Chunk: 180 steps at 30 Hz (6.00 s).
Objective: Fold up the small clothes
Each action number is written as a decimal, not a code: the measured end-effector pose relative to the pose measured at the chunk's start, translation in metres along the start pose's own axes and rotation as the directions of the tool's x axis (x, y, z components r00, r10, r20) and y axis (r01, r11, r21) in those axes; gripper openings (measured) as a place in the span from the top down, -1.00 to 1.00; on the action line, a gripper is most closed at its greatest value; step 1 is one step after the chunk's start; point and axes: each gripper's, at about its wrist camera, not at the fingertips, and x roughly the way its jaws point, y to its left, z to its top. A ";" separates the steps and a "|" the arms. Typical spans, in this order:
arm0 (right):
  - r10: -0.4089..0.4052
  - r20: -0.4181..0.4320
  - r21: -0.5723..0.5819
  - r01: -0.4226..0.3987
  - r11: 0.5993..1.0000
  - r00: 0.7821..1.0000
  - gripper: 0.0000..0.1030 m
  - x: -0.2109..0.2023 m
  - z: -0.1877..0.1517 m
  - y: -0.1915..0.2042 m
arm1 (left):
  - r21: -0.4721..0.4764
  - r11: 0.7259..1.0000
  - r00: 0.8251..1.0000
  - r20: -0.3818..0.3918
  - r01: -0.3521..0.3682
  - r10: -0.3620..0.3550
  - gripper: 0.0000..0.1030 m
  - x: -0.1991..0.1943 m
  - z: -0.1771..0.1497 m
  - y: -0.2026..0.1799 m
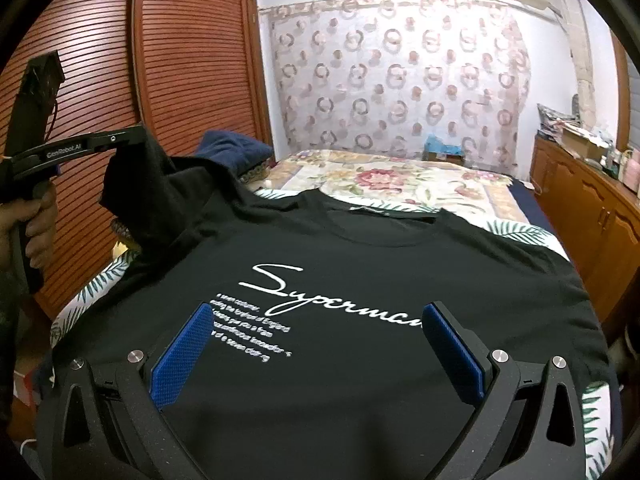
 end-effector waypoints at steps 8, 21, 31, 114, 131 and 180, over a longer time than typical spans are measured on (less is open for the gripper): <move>-0.027 0.014 0.037 0.026 0.999 1.000 -1.00 -0.008 -0.007 -0.002 | 0.061 0.992 0.992 -0.064 0.113 -0.109 0.88 0.014 -0.003 -0.053; 0.029 0.006 -0.004 -0.029 1.000 1.000 -0.93 0.000 0.005 0.007 | 0.019 0.999 0.998 -0.033 0.047 -0.046 -0.57 -0.013 -0.025 -0.026; 0.142 -0.053 -0.146 -0.148 0.978 0.988 -0.54 0.028 0.016 0.025 | -0.054 0.998 0.997 -0.067 -0.028 0.024 -0.71 -0.023 -0.063 0.010; -0.087 -0.215 0.005 0.091 0.996 0.973 -0.05 -0.005 -0.018 -0.143 | -0.058 0.998 0.970 -0.235 0.039 -0.052 -0.71 0.041 -0.097 -0.027; -0.266 -0.265 0.125 0.307 0.943 0.927 -0.05 -0.071 -0.077 -0.247 | -0.004 0.995 0.938 -0.335 0.098 -0.094 -0.71 0.078 -0.099 -0.057; -0.088 -0.218 -0.026 0.084 0.996 0.972 0.94 -0.052 -0.068 -0.185 | 0.002 0.995 0.980 -0.173 0.096 -0.094 -0.99 0.050 -0.060 -0.072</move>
